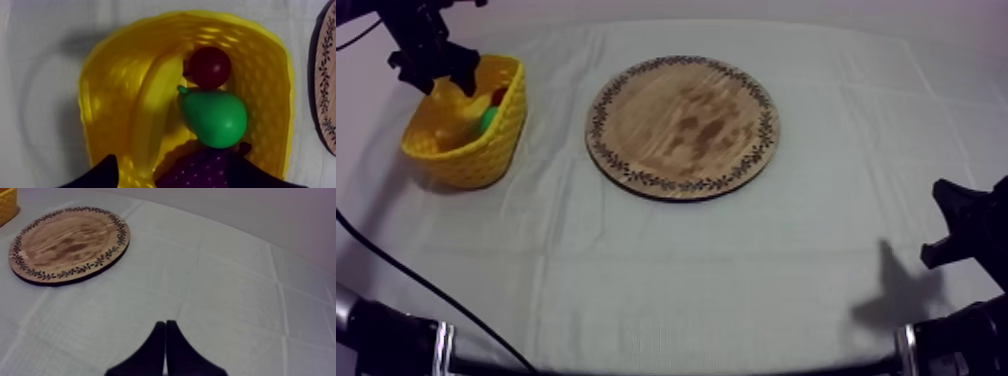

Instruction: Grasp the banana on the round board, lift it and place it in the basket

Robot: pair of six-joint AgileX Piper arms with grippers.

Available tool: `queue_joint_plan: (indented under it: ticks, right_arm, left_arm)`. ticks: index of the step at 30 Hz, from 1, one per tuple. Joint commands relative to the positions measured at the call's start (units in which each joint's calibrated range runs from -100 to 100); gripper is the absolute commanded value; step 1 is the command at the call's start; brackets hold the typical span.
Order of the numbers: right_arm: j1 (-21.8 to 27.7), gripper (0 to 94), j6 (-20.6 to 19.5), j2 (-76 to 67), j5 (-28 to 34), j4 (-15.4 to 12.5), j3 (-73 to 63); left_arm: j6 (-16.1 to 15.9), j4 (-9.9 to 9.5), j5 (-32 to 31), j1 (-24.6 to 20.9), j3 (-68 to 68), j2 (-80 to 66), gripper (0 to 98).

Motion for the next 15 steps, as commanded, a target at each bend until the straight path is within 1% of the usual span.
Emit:
queue_joint_plan:
  ticks: [1,5,7,9,11,15]
  right_arm:
    - [0.0,0.3,-0.01,0.0,0.04,0.0,-0.03]
    - [0.0,0.3,-0.01,0.0,0.04,0.0,-0.03]
    - [0.0,0.3,-0.01,0.0,0.04,0.0,-0.03]
    - [0.0,0.3,-0.01,0.0,0.04,0.0,-0.03]
    - [0.0,0.3,-0.01,0.0,0.04,0.0,-0.03]
    - [0.0,0.3,-0.01,0.0,0.04,0.0,-0.03]
  left_arm:
    - [-0.18,-0.04,0.21,-0.04,0.08,-0.1,84.8]
    - [-0.59,-0.12,0.55,-0.23,0.24,-0.68,83.4]
    - [-0.46,-0.14,0.34,-0.36,-0.01,-1.19,79.3]
    - [-0.37,-0.04,-0.11,-0.51,-0.44,-1.91,72.6]
    - [-0.53,0.14,-0.99,-0.71,-0.67,-2.95,63.9]
    - [-0.69,0.57,-4.4,-1.13,-0.69,-6.14,46.8]
